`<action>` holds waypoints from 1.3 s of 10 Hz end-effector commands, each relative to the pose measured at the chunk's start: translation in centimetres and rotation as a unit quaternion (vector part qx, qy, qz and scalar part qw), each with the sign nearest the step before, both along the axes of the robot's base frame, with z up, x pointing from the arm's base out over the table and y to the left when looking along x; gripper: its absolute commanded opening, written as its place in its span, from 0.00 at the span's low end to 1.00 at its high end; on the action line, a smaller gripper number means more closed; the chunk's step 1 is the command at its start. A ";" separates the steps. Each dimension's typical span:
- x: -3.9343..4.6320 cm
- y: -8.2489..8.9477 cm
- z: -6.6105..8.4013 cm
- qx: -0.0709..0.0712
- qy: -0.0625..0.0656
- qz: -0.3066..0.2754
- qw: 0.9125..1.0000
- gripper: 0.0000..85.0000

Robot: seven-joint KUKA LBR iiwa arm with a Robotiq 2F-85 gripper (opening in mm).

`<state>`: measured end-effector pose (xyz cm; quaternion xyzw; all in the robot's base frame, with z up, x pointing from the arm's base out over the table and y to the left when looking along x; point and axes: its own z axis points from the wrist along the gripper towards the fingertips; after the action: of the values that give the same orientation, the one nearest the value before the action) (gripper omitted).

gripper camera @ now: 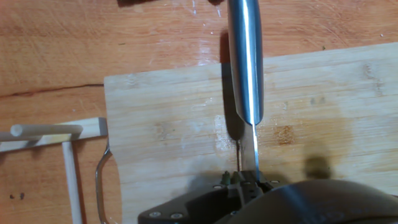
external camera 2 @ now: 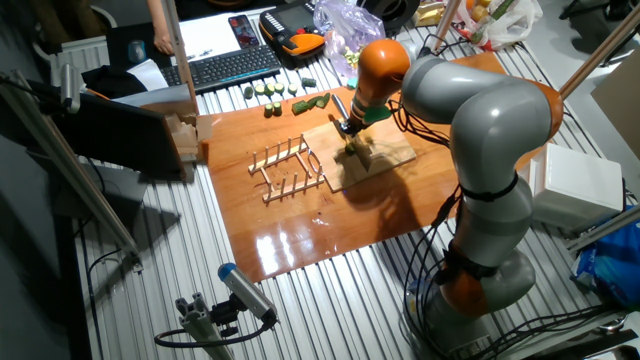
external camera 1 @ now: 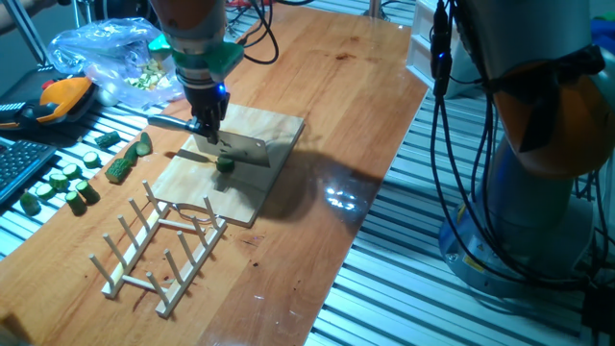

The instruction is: Chop the cucumber into shreds

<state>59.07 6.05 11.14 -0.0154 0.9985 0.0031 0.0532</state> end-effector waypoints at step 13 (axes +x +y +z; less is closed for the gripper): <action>-0.39 0.2 -2.0 -0.004 -0.020 -0.026 0.999 0.00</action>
<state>58.68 6.28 9.13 0.0100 0.9972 -0.0030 0.0734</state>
